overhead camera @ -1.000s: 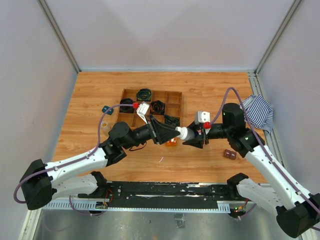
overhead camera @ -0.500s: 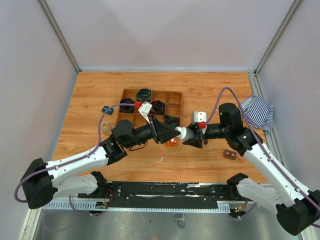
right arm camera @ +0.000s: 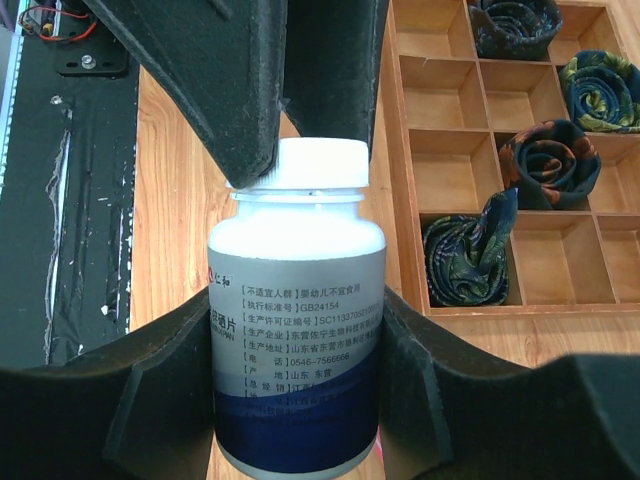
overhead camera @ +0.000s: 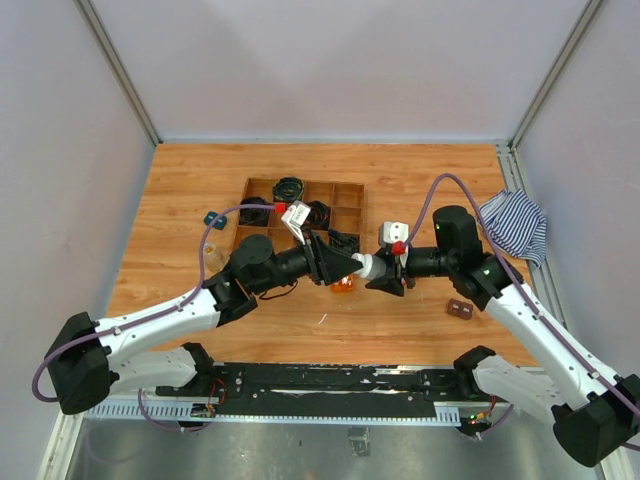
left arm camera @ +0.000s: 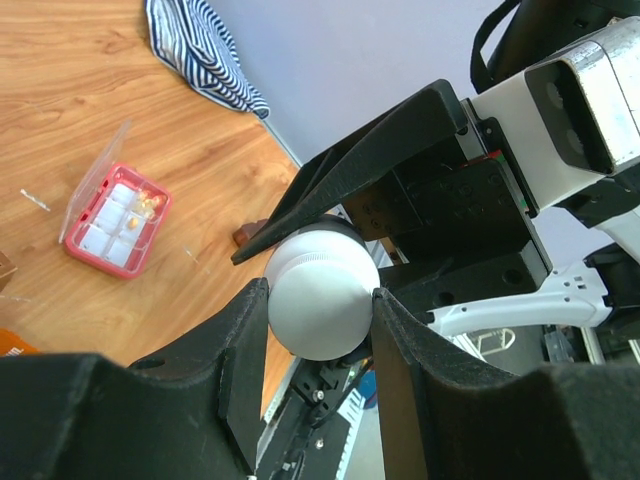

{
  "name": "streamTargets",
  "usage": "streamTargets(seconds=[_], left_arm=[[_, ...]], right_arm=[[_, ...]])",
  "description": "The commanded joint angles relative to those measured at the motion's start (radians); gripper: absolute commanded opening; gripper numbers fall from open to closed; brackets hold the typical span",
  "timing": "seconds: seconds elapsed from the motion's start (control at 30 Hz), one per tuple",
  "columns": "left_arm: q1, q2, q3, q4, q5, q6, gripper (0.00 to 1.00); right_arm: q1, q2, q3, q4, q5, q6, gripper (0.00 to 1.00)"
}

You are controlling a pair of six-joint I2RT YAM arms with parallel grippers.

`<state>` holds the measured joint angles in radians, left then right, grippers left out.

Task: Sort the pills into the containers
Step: Screw the lid of the pill bottle onto the pill bottle.

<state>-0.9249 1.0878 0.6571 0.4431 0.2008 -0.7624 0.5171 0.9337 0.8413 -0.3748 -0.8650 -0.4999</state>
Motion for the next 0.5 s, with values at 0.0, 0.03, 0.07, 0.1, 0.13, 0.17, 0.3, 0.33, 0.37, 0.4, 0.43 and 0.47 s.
streamTargets(seconds=[0.0,0.03,0.07,0.1,0.13,0.17,0.3,0.33,0.37,0.4,0.43,0.47], left_arm=[[-0.013,0.021,0.027,-0.026,0.036,0.007,0.11],[-0.016,0.021,0.026,-0.026,0.035,0.008,0.11],[-0.020,0.022,0.025,-0.025,0.036,0.012,0.11],[-0.024,0.024,0.026,-0.026,0.040,0.018,0.11],[-0.025,0.025,0.025,-0.025,0.048,0.022,0.10],[-0.026,0.027,0.025,-0.026,0.055,0.026,0.10],[-0.026,0.045,0.013,-0.022,0.084,0.046,0.10],[-0.026,0.053,0.011,-0.019,0.095,0.052,0.10],[-0.025,0.062,0.009,-0.014,0.111,0.059,0.10],[-0.026,0.069,0.007,-0.009,0.124,0.067,0.10],[-0.026,0.076,0.006,-0.006,0.135,0.077,0.10],[-0.026,0.079,0.002,-0.003,0.143,0.089,0.09]], right_arm=[[0.023,0.004,0.036,0.067,0.009,0.037,0.01],[0.023,0.004,0.031,0.077,0.004,0.047,0.01],[0.023,0.004,0.027,0.084,-0.002,0.056,0.01],[0.022,0.005,0.026,0.089,-0.009,0.061,0.01],[0.022,0.007,0.024,0.092,-0.013,0.065,0.01],[0.023,0.009,0.024,0.095,-0.017,0.070,0.01],[0.020,0.006,0.015,0.123,-0.034,0.103,0.01],[0.019,0.005,0.012,0.130,-0.038,0.111,0.01],[0.018,0.005,0.009,0.137,-0.043,0.118,0.01],[0.016,0.006,0.006,0.145,-0.049,0.128,0.01],[0.009,0.008,0.004,0.150,-0.059,0.142,0.01],[0.003,0.010,0.002,0.158,-0.071,0.153,0.01]])
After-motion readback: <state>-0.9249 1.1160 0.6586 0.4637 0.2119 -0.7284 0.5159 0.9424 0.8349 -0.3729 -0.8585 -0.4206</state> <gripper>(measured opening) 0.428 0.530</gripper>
